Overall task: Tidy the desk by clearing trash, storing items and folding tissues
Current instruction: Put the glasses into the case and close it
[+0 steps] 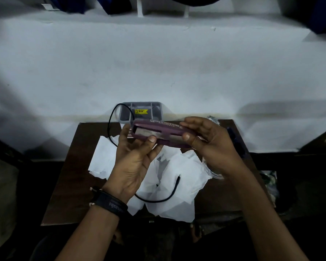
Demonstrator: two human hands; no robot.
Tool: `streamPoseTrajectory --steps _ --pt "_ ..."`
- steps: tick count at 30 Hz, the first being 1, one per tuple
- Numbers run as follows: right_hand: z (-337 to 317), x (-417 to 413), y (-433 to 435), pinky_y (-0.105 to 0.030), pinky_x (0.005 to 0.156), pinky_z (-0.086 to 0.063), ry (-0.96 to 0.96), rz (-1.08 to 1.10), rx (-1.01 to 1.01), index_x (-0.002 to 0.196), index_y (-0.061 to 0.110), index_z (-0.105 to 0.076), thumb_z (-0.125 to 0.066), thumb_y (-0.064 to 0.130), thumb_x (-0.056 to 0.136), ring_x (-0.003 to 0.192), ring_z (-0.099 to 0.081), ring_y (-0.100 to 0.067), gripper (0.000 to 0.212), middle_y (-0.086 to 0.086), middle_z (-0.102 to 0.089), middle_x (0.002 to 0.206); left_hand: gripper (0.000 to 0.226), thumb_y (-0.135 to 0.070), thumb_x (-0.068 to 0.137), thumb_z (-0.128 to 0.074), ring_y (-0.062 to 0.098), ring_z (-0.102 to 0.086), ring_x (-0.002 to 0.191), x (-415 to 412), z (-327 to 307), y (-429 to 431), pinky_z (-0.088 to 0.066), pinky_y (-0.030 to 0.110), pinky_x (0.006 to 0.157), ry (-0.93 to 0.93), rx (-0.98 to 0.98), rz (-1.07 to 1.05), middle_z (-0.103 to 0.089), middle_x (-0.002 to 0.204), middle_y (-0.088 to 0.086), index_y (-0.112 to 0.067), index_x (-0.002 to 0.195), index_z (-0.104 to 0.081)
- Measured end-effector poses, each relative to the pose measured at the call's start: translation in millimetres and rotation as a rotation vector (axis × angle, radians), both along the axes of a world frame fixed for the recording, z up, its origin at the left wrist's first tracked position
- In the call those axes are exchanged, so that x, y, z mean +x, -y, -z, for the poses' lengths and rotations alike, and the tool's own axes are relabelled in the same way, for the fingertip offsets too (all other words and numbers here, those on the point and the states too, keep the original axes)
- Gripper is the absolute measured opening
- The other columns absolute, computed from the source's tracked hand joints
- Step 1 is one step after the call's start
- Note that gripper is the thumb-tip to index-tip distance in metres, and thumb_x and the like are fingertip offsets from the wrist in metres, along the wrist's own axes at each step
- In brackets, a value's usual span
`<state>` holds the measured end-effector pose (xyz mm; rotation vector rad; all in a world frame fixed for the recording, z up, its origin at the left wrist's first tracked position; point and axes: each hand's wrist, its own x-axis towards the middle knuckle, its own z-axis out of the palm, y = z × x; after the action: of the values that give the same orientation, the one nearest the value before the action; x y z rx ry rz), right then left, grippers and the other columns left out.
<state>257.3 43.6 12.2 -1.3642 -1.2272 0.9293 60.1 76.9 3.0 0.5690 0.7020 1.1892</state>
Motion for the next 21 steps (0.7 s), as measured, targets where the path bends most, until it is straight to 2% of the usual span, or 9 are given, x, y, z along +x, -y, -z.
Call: streamPoseTrajectory --steps 3,4,5,8,11,14,16,18,21 --pt "-5 -2 -4 -0.023 0.067 -0.054 -0.121 0.106 0.032 0.109 0.018 -0.072 -0.07 0.017 0.095 0.077 -0.068 -0.007 0.014 0.002 -0.076 0.096 0.081 0.028 0.082 -0.057 0.02 -0.073 0.101 -1 5 -1 -0.061 0.042 0.092 -0.039 0.015 0.034 -0.074 0.109 0.006 -0.016 0.149 -0.043" --pt "-8 -4 -6 -0.025 0.064 -0.052 -0.14 0.151 0.025 0.104 0.015 -0.074 -0.066 0.027 0.098 0.069 -0.061 -0.01 0.016 0.0 -0.072 0.087 0.087 0.03 0.076 -0.06 0.021 -0.074 0.102 -2 6 -1 -0.061 0.043 0.091 -0.053 0.027 0.05 -0.075 0.11 0.005 -0.015 0.148 -0.043" --pt "-7 -5 -8 -0.03 0.064 -0.052 -0.152 0.189 0.011 0.1 0.01 -0.073 -0.062 0.038 0.098 0.069 -0.058 -0.013 0.031 -0.003 -0.067 0.082 0.09 0.028 0.071 -0.062 0.022 -0.074 0.103 -3 7 -1 -0.061 0.044 0.092 -0.065 0.037 0.074 -0.075 0.11 0.005 -0.015 0.148 -0.043" --pt "-4 -12 -13 -0.042 0.072 -0.05 -0.216 0.223 -0.018 0.088 -0.001 -0.061 -0.058 0.058 0.095 0.078 -0.055 -0.021 0.06 -0.008 -0.058 0.082 0.087 0.019 0.066 -0.063 0.033 -0.072 0.108 -6 7 -1 -0.06 0.052 0.092 -0.092 0.037 0.168 -0.068 0.122 0.015 -0.012 0.146 -0.044" --pt "3 -13 -18 -0.03 0.065 -0.039 -0.094 0.276 0.005 0.065 0.02 -0.047 -0.053 0.047 0.103 0.066 -0.043 -0.007 0.047 0.007 -0.044 0.066 0.071 0.009 0.07 -0.069 0.034 -0.071 0.108 -9 3 -3 -0.061 0.053 0.085 -0.094 -0.021 0.196 -0.067 0.124 0.018 -0.008 0.136 -0.051" --pt "7 -14 -20 -0.025 0.058 -0.03 0.049 0.239 0.005 0.053 0.03 -0.044 -0.056 0.039 0.103 0.055 -0.033 0.0 0.052 0.016 -0.034 0.054 0.053 -0.012 0.082 -0.08 0.026 -0.073 0.104 -7 0 -3 -0.062 0.046 0.069 -0.121 -0.08 0.114 -0.073 0.115 0.009 -0.013 0.13 -0.057" --pt "9 -15 -20 -0.025 0.058 -0.03 0.04 0.216 -0.012 0.052 0.03 -0.044 -0.056 0.041 0.103 0.053 -0.034 0.0 0.054 0.017 -0.034 0.051 0.04 -0.017 0.09 -0.073 0.017 -0.075 0.095 -4 0 -2 -0.064 0.046 0.066 -0.221 -0.076 0.023 -0.077 0.099 -0.004 -0.018 0.127 -0.058" --pt "9 -15 -19 -0.026 0.059 -0.031 0.038 0.216 -0.047 0.052 0.031 -0.045 -0.054 0.044 0.103 0.053 -0.035 0.0 0.053 0.018 -0.036 0.051 0.038 -0.017 0.097 -0.067 0.014 -0.075 0.097 0 2 0 -0.065 0.046 0.069 -0.298 -0.052 -0.03 -0.077 0.092 -0.013 -0.02 0.133 -0.057" --pt "10 -13 -18 -0.02 0.069 -0.043 0.05 0.198 -0.049 0.069 0.035 -0.067 -0.058 0.045 0.101 0.065 -0.055 0.004 0.035 0.023 -0.06 0.064 0.032 -0.018 0.099 -0.066 0.017 -0.074 0.101 4 6 0 -0.064 0.041 0.065 -0.356 -0.052 -0.084 -0.077 0.094 -0.013 -0.027 0.128 -0.06"
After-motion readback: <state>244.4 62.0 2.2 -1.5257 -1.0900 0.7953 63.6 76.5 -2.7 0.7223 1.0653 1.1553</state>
